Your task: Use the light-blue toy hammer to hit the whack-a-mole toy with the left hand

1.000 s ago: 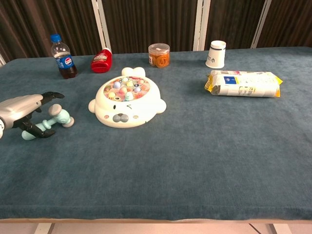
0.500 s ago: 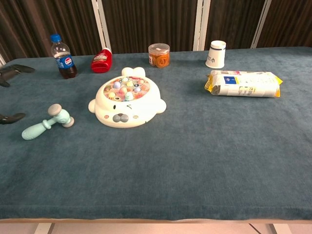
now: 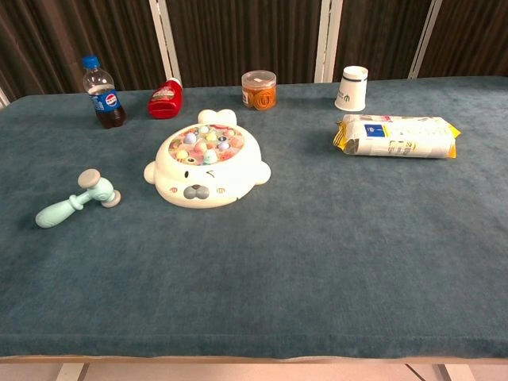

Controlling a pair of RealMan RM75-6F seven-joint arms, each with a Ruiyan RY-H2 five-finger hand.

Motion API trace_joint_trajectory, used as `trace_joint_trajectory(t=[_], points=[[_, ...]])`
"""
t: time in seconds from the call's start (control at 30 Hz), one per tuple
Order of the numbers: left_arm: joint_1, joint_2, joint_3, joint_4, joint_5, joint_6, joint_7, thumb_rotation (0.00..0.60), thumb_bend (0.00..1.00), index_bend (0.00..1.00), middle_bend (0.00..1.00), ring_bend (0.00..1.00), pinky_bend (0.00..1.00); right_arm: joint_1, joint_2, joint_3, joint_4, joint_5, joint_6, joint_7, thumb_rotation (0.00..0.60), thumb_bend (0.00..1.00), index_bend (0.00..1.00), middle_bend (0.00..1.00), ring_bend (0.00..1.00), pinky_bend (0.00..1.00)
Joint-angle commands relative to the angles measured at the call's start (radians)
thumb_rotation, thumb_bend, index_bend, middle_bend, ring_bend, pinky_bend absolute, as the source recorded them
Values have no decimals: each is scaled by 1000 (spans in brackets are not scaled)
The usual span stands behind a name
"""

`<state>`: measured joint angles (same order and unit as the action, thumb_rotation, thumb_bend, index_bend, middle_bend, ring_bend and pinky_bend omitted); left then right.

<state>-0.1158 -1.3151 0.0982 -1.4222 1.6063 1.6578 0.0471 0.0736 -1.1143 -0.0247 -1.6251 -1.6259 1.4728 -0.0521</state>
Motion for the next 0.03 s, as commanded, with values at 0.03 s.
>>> trace_joint_trajectory(t=[0.03], points=[[16, -7, -7, 18, 25, 16, -16, 600, 335, 0, 0, 2, 68, -2, -1, 0, 0, 1, 2, 1, 600, 181, 0, 0, 0, 0]])
